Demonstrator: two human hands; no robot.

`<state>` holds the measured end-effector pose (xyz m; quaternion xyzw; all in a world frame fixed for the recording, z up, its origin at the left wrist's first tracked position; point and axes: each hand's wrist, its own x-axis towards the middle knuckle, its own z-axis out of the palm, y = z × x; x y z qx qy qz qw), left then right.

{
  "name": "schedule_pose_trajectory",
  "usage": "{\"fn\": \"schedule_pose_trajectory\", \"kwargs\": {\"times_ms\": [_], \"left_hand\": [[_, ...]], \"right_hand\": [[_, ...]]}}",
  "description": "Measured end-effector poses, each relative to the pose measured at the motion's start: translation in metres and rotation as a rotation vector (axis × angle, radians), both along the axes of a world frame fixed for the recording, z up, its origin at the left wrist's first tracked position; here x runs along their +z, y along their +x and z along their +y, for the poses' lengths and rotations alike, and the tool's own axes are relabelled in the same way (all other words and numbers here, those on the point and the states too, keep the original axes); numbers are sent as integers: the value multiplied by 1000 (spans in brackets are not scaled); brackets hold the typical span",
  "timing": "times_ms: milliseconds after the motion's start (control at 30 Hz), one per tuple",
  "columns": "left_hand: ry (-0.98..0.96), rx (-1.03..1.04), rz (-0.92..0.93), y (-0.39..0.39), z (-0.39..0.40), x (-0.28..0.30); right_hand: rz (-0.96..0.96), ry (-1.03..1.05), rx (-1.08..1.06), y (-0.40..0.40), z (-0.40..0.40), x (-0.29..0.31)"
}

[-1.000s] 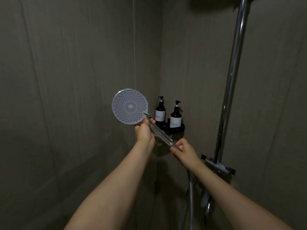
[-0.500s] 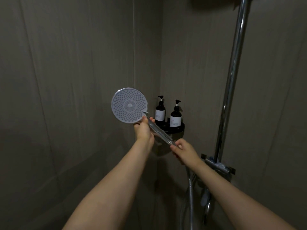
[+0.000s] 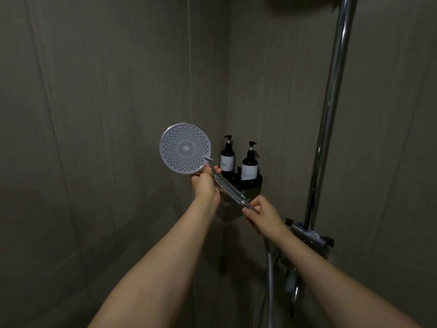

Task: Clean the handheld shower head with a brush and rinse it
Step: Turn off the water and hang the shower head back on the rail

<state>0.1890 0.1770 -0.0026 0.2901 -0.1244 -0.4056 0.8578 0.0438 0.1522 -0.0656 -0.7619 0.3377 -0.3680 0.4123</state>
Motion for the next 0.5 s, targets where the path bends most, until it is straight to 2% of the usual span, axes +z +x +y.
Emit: {"fn": "schedule_pose_trajectory", "kwargs": {"times_ms": [100, 233, 400, 500], "left_hand": [[2, 5, -13, 0, 1, -1], [15, -11, -40, -1, 3, -4], [3, 2, -18, -1, 4, -4], [18, -4, -20, -3, 3, -5]], "right_hand": [[-20, 65, 17, 2, -1, -2], [53, 50, 32, -2, 0, -1], [-1, 160, 82, -2, 3, 0], [89, 87, 76, -6, 2, -1]]}}
